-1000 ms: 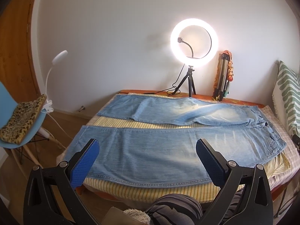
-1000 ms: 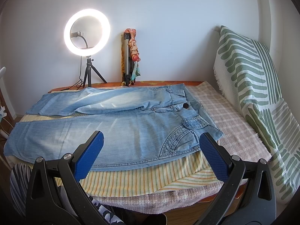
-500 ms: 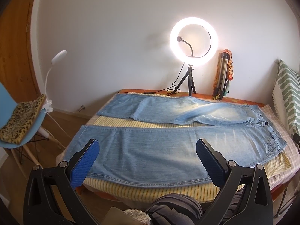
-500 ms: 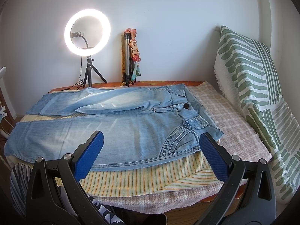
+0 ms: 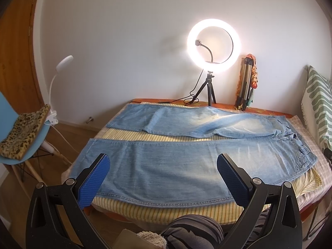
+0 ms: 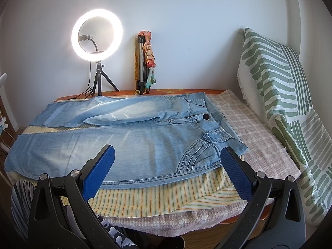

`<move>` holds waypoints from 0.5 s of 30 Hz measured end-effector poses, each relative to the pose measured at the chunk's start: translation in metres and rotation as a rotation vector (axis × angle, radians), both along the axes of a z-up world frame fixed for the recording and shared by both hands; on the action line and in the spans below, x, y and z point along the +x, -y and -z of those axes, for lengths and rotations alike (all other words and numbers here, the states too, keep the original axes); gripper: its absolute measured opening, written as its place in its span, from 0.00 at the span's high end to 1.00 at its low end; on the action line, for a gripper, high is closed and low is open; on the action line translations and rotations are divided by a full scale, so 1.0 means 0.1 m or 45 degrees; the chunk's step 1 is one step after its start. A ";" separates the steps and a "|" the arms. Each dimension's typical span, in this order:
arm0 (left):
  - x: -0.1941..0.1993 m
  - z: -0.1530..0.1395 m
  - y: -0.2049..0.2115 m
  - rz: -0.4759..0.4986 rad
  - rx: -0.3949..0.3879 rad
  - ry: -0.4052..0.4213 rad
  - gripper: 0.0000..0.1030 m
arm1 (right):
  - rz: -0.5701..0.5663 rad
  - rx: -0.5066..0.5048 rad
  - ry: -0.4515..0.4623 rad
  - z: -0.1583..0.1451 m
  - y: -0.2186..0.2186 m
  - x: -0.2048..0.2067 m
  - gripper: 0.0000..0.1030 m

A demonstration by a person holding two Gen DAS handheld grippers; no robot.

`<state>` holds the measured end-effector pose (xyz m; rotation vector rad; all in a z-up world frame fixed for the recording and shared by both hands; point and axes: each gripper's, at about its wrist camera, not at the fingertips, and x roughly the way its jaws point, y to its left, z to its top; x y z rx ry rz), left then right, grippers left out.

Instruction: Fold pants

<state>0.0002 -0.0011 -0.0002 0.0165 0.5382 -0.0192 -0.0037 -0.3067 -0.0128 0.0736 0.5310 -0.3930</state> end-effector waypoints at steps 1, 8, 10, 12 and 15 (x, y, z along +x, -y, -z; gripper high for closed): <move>0.00 0.00 0.00 0.001 0.000 0.000 0.00 | 0.000 -0.001 0.000 0.00 0.00 0.00 0.00; 0.00 0.00 0.01 0.002 0.000 -0.001 0.00 | -0.001 0.000 -0.001 0.00 0.00 0.00 0.00; -0.01 0.00 0.01 0.005 0.001 0.001 0.00 | 0.000 0.000 0.000 0.01 0.00 0.00 0.00; -0.02 0.00 0.02 0.008 0.002 0.002 0.00 | -0.001 0.000 0.000 0.01 0.00 0.00 0.00; -0.01 0.00 0.03 0.010 0.005 0.000 0.00 | -0.001 0.001 0.000 0.01 0.00 -0.01 0.00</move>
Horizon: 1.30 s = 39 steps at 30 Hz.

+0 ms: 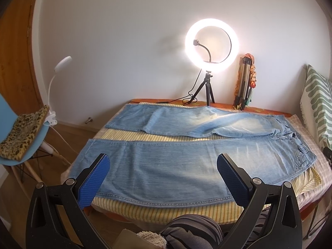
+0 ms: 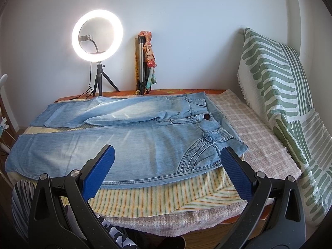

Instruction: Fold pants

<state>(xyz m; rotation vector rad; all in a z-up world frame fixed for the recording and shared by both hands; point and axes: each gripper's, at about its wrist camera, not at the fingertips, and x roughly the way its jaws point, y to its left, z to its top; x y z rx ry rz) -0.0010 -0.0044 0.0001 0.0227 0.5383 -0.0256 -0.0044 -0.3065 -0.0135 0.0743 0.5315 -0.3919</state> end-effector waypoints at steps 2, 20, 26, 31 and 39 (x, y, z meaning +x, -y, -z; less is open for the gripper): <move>0.00 0.01 0.00 0.000 0.000 -0.002 0.00 | 0.000 -0.002 -0.002 0.00 0.00 0.00 0.00; 0.07 -0.01 -0.18 -0.015 -0.052 -0.017 0.00 | -0.025 -0.001 0.006 -0.03 -0.02 0.05 0.00; 0.21 -0.09 -0.31 -0.017 -0.021 -0.017 0.00 | -0.058 0.009 0.006 -0.15 0.06 0.11 0.00; 0.37 -0.17 -0.43 0.004 -0.077 -0.039 0.00 | -0.093 0.004 0.018 -0.29 0.15 0.22 0.00; 0.74 -0.23 -0.65 -0.018 -0.084 -0.080 0.00 | -0.206 -0.048 -0.008 -0.53 0.15 0.58 0.00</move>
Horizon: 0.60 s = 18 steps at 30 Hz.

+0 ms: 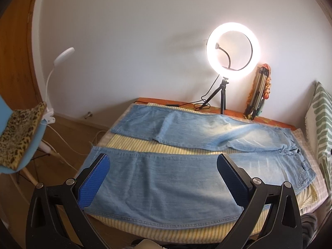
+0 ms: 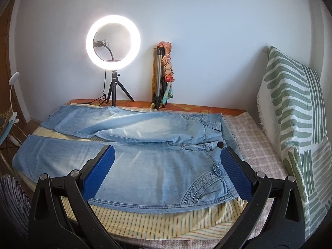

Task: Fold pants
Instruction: 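Move the right tool to the jeans leg hem and close on it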

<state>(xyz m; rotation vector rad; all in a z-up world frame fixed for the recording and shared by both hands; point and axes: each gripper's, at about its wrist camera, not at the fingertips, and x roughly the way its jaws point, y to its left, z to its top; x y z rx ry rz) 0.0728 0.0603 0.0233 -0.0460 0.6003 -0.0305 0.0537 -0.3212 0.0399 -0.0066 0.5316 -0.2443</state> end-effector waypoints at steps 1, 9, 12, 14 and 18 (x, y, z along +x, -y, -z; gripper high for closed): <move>0.04 -0.01 -0.01 0.000 0.010 0.002 0.00 | -0.015 -0.014 -0.005 -0.03 -0.02 0.06 0.00; 0.52 -0.04 -0.04 0.053 0.008 -0.016 0.00 | -0.122 -0.071 -0.046 -0.09 -0.09 0.71 0.00; 0.72 -0.05 -0.04 0.058 0.009 -0.022 0.00 | -0.172 -0.079 -0.042 -0.11 -0.10 1.00 0.00; 0.89 -0.04 -0.02 0.065 0.027 -0.040 0.00 | -0.213 -0.082 -0.049 -0.12 -0.10 1.22 0.00; 1.19 0.02 0.04 0.079 0.059 -0.075 0.01 | -0.275 -0.075 -0.044 -0.11 -0.07 1.68 0.00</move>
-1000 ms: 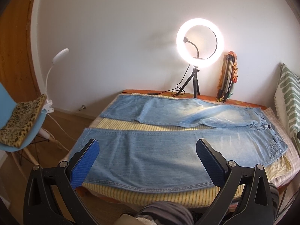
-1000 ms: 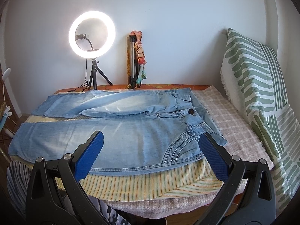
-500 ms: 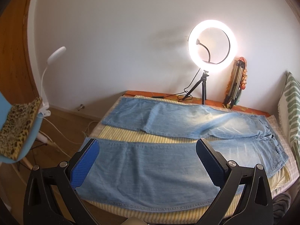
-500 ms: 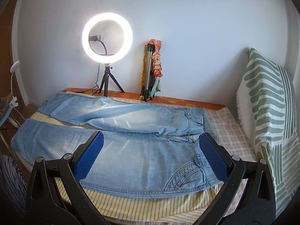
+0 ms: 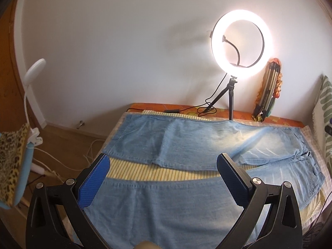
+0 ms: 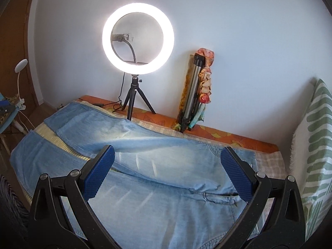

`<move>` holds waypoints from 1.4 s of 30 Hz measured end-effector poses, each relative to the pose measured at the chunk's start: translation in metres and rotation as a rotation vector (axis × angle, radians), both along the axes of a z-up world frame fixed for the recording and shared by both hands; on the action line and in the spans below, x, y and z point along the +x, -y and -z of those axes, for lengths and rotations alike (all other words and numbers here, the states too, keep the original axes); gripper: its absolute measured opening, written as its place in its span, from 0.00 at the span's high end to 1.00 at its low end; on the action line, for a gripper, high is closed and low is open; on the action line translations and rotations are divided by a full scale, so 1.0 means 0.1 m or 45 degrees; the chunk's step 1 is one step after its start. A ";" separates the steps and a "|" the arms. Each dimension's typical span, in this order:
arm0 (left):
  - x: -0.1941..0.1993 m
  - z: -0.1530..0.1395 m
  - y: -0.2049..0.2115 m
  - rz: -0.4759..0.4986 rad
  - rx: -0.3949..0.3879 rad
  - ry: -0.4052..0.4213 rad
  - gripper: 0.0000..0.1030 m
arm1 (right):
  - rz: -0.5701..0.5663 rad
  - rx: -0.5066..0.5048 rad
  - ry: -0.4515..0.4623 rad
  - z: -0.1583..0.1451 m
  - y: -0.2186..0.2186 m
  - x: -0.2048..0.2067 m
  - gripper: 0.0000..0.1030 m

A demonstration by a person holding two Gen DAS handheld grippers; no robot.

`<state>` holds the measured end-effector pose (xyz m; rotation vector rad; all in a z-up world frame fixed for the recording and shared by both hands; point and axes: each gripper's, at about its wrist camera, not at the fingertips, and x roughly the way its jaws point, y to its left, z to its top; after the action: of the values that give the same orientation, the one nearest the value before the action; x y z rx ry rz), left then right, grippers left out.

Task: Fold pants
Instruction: 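Move the right tool to the jeans leg hem and close on it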

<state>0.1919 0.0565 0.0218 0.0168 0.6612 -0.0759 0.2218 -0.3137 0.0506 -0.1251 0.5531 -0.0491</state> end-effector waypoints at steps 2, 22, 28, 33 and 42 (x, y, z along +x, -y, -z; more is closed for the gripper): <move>0.17 0.05 0.02 0.009 0.000 -0.025 0.01 | -0.036 0.004 0.007 0.03 0.01 0.23 0.00; 1.66 1.00 0.30 0.054 -0.012 -0.338 0.03 | -0.430 -0.052 -0.315 1.06 0.03 2.29 0.13; 1.90 1.29 0.40 0.087 0.013 -0.384 0.03 | -0.590 -0.014 -0.459 1.45 -0.05 2.80 0.25; 2.06 1.54 0.41 0.096 0.018 -0.434 0.03 | -0.695 0.014 -0.575 1.75 -0.16 3.12 0.35; 2.26 1.79 0.28 0.072 -0.056 -0.482 0.07 | -0.759 0.031 -0.669 2.01 -0.20 3.44 0.40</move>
<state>0.4174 0.0288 -0.1574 -0.0219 1.0372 -0.1506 0.5662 -0.2941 -0.1506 -0.2784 1.0196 0.5854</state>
